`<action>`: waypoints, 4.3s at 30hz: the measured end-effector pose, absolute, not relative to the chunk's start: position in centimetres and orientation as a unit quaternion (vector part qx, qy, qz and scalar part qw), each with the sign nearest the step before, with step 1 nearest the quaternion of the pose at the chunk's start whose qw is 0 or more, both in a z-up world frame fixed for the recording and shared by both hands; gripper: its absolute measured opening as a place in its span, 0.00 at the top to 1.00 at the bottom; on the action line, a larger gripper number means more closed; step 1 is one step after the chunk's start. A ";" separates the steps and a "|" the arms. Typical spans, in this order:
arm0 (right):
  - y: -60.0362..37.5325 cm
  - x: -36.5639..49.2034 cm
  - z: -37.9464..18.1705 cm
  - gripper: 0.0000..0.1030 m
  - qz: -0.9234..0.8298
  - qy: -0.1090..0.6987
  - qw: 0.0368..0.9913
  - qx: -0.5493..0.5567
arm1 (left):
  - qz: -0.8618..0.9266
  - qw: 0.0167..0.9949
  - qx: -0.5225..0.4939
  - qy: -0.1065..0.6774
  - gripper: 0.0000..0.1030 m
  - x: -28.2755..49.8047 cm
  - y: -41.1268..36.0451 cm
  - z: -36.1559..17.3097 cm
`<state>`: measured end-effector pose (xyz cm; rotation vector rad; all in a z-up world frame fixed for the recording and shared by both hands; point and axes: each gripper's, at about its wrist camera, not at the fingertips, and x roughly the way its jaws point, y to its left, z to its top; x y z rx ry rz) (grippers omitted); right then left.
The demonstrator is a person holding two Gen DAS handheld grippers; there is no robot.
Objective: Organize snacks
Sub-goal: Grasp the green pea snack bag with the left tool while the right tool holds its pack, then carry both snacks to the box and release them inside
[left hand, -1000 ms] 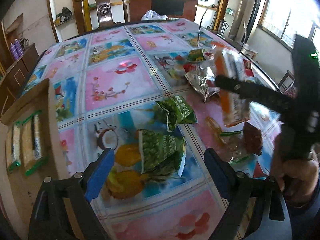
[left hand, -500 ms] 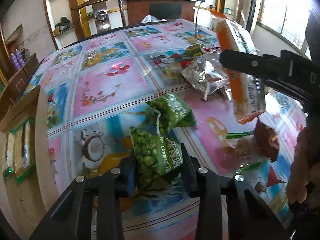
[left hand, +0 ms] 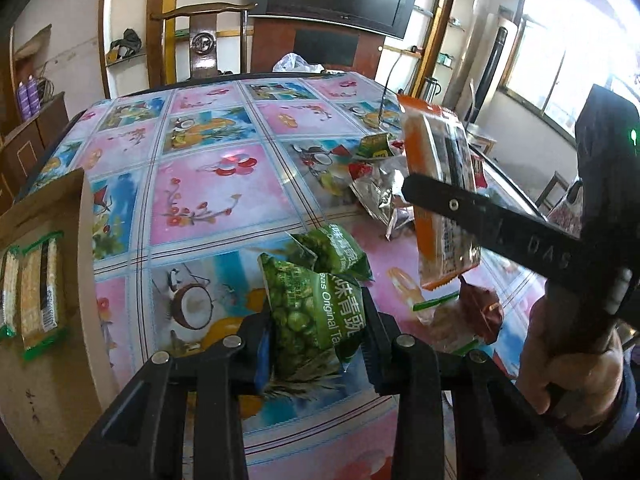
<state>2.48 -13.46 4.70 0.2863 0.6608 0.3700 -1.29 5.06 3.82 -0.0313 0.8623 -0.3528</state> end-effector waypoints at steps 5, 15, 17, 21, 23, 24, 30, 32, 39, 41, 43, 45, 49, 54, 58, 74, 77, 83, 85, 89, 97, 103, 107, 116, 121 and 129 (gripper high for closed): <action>-13.3 2.6 4.7 0.43 0.184 0.323 0.918 0.137 | -0.173 0.891 -0.025 0.419 0.66 -1.2 5.4 3.9; -13.1 2.7 4.6 0.43 0.186 0.323 0.918 0.136 | -0.178 0.889 -0.032 0.420 0.66 -1.0 5.5 3.7; -13.1 2.7 4.6 0.43 0.188 0.322 0.918 0.135 | -0.181 0.889 -0.035 0.419 0.66 -1.1 5.5 3.8; -12.9 2.6 4.6 0.43 0.192 0.321 0.918 0.131 | -0.184 0.890 -0.042 0.416 0.66 -1.1 5.7 4.0; -12.8 2.6 4.6 0.43 0.194 0.320 0.918 0.129 | -0.187 0.889 -0.047 0.416 0.66 -1.1 5.8 4.1; -12.8 2.5 4.6 0.43 0.195 0.319 0.918 0.129 | -0.188 0.888 -0.050 0.416 0.66 -1.0 6.0 4.2; -12.4 2.3 4.8 0.43 0.199 0.314 0.920 0.120 | -0.191 0.889 -0.062 0.411 0.66 -1.1 6.5 4.7; -12.4 2.2 4.8 0.43 0.200 0.312 0.921 0.117 | -0.193 0.889 -0.066 0.410 0.66 -1.1 6.8 4.8; -12.2 2.1 4.8 0.43 0.198 0.312 0.922 0.118 | -0.194 0.892 -0.077 0.400 0.66 -1.3 7.5 5.4; -12.2 2.1 4.8 0.43 0.198 0.312 0.922 0.118 | -0.195 0.892 -0.081 0.398 0.66 -1.3 7.8 5.6; -12.2 2.1 4.8 0.43 0.197 0.311 0.922 0.118 | -0.196 0.894 -0.083 0.395 0.66 -1.3 8.1 5.9; -12.2 2.1 4.8 0.43 0.197 0.312 0.922 0.117 | -0.196 0.895 -0.088 0.392 0.66 -1.3 8.4 6.2; -12.2 2.0 4.9 0.43 0.197 0.311 0.922 0.118 | -0.192 0.898 -0.099 0.383 0.66 -1.3 9.4 6.9; -11.8 2.3 4.7 0.43 0.201 0.316 0.920 0.115 | -0.180 0.902 -0.114 0.375 0.66 -1.2 10.9 7.5; -11.7 2.5 4.7 0.43 0.206 0.316 0.918 0.121 | -0.169 0.907 -0.131 0.363 0.66 -1.1 12.6 8.3; -1.5 0.6 6.9 0.43 0.362 0.340 0.850 0.175 | -0.039 0.916 -0.194 0.350 0.66 -0.4 24.0 9.0; 1.4 0.4 7.3 0.43 0.395 0.352 0.831 0.172 | -0.008 0.912 -0.197 0.359 0.66 -0.2 25.9 8.4; 7.5 0.0 6.3 0.42 0.428 0.376 0.811 0.129 | 0.059 0.895 -0.210 0.389 0.66 0.8 29.3 6.5; 9.0 0.1 5.3 0.42 0.430 0.389 0.805 0.119 | 0.071 0.889 -0.215 0.398 0.66 1.0 30.0 5.9; 10.8 0.3 3.9 0.42 0.435 0.403 0.799 0.101 | 0.083 0.880 -0.219 0.413 0.66 1.3 30.7 5.0; 12.2 -1.1 3.3 0.42 0.439 0.389 0.809 0.047 | 0.087 0.881 -0.213 0.413 0.66 1.2 30.3 5.0; 12.5 -1.8 3.3 0.42 0.430 0.373 0.822 0.023 | 0.087 0.879 -0.208 0.421 0.65 1.6 30.0 4.7; 12.7 -2.8 3.4 0.42 0.430 0.368 0.825 0.005 | 0.088 0.878 -0.203 0.424 0.65 1.9 29.9 4.6; 12.3 -3.4 3.9 0.41 0.431 0.353 0.830 0.003 | 0.089 0.879 -0.195 0.425 0.63 2.3 29.5 4.4; 11.9 -4.2 4.8 0.38 0.434 0.329 0.839 -0.001 | 0.076 0.884 -0.198 0.418 0.59 2.2 29.2 4.6; 10.3 -4.0 5.3 0.35 0.426 0.317 0.847 0.020 | 0.069 0.890 -0.205 0.401 0.48 1.7 29.2 5.2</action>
